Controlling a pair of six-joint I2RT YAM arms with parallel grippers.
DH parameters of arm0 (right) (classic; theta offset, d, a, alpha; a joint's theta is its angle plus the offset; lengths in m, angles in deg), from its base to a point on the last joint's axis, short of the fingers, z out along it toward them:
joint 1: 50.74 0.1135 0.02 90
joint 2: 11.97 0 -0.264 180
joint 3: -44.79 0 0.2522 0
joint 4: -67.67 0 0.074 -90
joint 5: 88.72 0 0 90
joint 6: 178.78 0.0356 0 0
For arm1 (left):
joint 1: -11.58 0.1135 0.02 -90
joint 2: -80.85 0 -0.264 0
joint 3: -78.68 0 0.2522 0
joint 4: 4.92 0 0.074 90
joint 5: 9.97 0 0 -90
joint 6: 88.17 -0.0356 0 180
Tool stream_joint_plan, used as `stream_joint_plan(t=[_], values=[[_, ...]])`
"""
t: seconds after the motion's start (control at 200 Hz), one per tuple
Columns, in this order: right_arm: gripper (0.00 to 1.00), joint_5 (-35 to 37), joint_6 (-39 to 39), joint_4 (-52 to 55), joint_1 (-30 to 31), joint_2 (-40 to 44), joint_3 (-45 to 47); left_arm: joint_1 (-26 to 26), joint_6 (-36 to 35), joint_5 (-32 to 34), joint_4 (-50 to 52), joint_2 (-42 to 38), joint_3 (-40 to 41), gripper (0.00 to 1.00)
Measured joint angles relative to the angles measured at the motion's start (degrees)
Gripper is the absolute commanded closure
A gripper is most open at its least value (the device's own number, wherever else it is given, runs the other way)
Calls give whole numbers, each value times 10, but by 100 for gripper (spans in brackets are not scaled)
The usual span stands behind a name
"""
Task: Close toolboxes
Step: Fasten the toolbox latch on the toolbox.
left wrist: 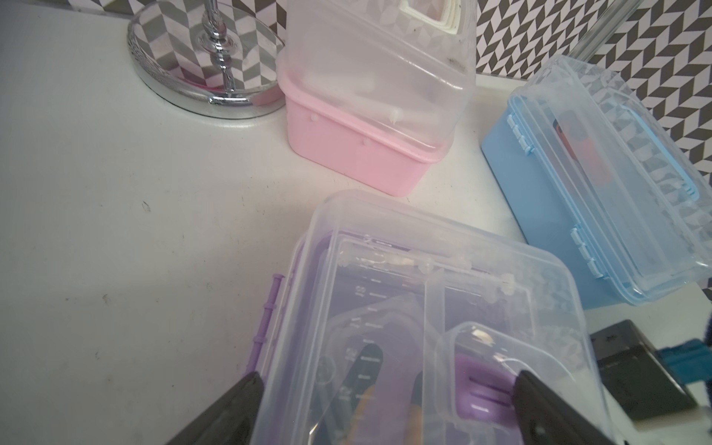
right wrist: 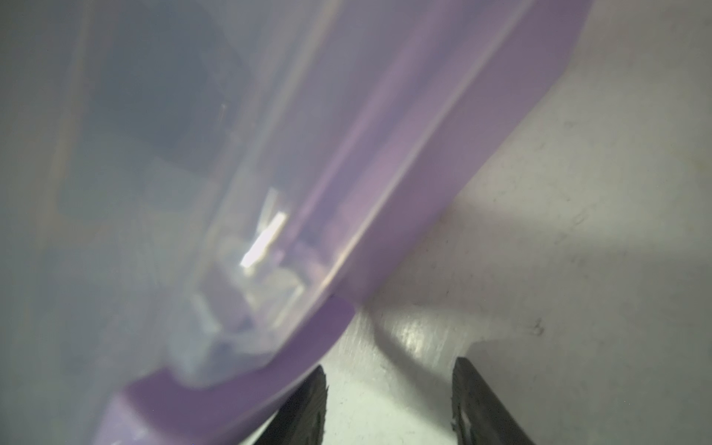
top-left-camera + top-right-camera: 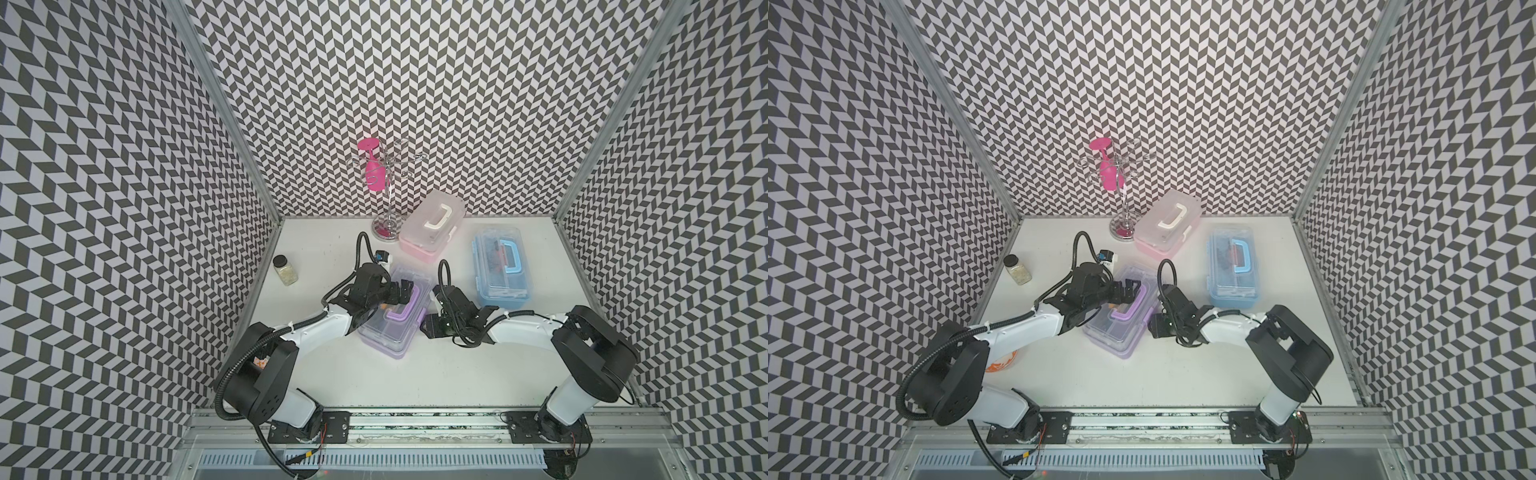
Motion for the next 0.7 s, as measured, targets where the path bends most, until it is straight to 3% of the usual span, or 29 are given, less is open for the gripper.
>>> stream_joint_plan(t=[0.311, 0.696], values=[[47, 3, 6, -5, -21, -1, 0, -3, -2, 1, -14, 33, -27, 1], [40, 15, -42, 17, -115, 43, 13, -21, -2, -28, -19, 110, -110, 1]])
